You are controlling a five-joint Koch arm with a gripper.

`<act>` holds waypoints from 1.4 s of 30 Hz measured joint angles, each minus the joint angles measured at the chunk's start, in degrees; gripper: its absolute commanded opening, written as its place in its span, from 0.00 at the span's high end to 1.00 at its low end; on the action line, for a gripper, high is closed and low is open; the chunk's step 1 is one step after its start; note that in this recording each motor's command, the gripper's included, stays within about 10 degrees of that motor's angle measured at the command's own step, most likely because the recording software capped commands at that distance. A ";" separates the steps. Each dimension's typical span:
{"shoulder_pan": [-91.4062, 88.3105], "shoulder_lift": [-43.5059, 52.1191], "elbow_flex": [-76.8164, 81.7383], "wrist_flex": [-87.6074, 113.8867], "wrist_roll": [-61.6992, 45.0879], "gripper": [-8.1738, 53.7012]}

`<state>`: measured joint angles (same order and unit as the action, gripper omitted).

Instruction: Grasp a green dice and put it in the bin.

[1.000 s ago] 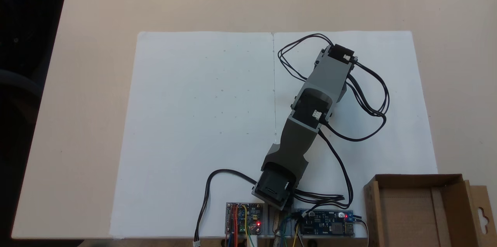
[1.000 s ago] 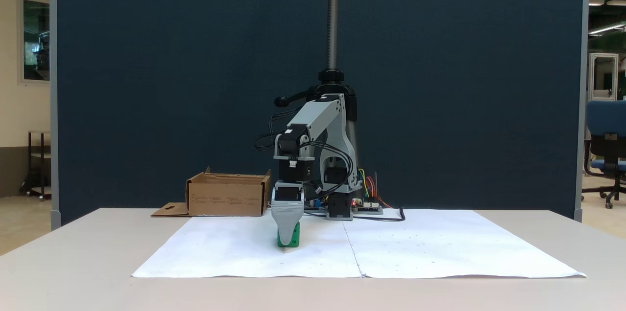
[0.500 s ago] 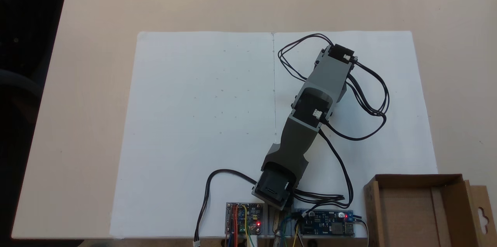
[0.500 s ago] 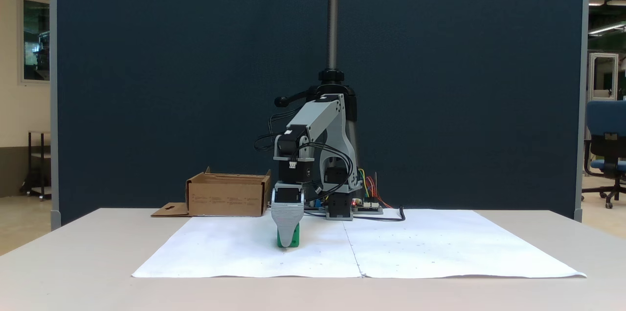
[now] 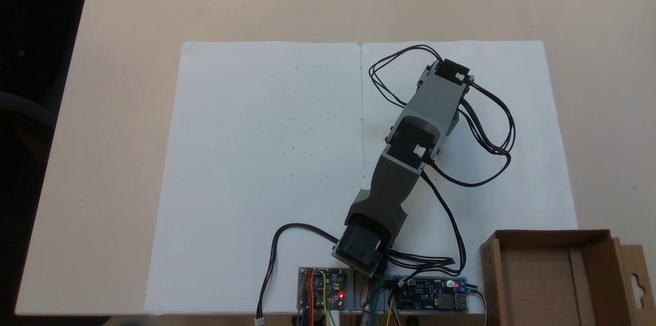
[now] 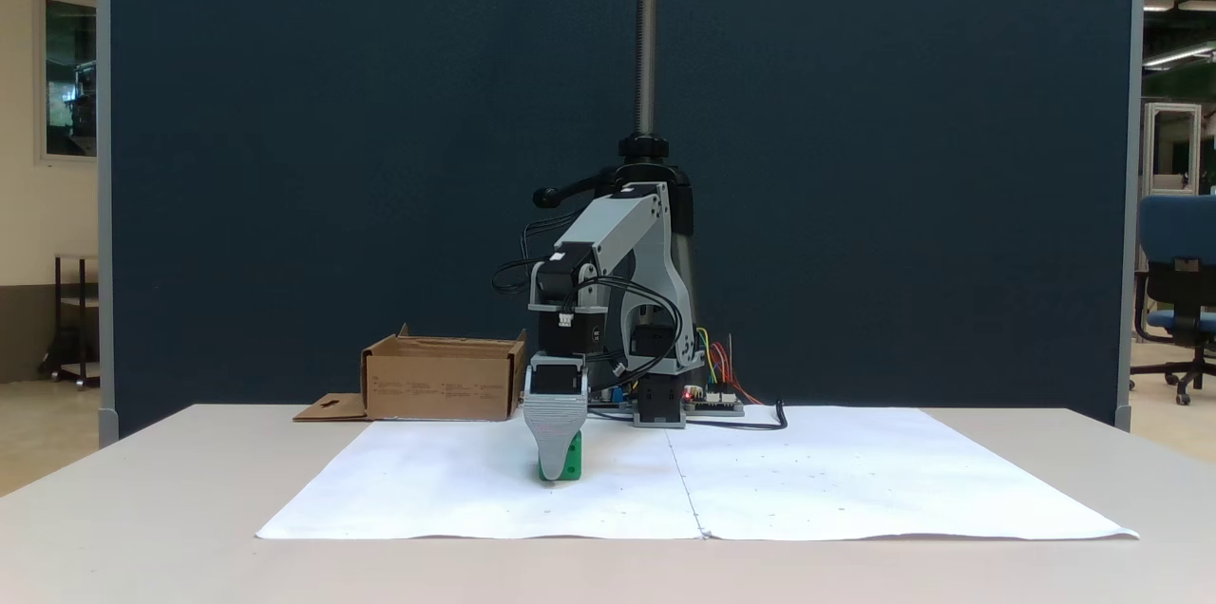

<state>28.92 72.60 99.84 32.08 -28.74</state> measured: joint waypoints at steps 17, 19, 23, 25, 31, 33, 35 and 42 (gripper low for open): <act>0.00 0.00 0.00 0.00 0.00 0.53; 0.00 0.00 0.00 0.00 0.00 0.61; 0.00 0.00 0.00 0.00 0.00 0.67; 0.00 0.00 0.00 -0.18 0.00 0.67; 0.00 1.41 -2.20 -0.26 0.70 0.67; 0.26 3.34 -5.10 -0.18 3.25 0.67; 1.76 4.83 -8.53 -0.26 7.12 0.67; 14.85 12.30 -15.03 -0.18 26.19 0.67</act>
<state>43.77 84.90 84.81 31.90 -2.55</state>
